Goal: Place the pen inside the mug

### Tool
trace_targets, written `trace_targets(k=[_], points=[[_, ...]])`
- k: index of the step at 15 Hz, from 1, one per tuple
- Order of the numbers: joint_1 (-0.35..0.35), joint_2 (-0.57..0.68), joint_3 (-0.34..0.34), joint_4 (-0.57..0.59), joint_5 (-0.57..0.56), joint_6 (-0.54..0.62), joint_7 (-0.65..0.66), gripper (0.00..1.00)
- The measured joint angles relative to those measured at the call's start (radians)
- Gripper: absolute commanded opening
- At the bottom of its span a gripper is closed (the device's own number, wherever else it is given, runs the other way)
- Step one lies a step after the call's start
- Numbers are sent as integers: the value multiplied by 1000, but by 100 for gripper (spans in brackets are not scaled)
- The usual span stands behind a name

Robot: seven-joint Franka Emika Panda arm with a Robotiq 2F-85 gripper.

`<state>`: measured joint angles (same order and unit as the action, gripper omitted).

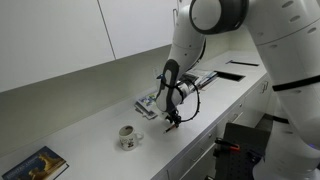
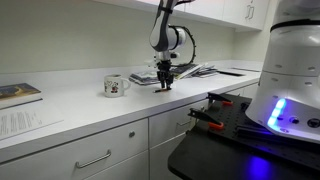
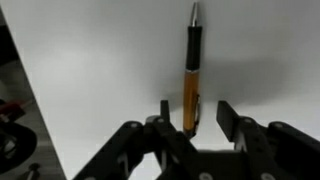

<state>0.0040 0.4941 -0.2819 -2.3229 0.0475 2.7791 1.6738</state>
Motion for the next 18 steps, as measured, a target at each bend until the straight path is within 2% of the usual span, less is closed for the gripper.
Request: trace_targets(k=[3, 4, 6, 11, 14, 18], points=[[7, 16, -5, 19, 7, 0, 0, 4], [7, 17, -5, 22, 8, 0, 0, 0], [8, 16, -5, 25, 10, 0, 0, 4], [26, 7, -9, 25, 2, 0, -3, 4], [128, -28, -85, 24, -91, -1, 10, 4], [340, -78, -252, 25, -351, -10, 159, 4]])
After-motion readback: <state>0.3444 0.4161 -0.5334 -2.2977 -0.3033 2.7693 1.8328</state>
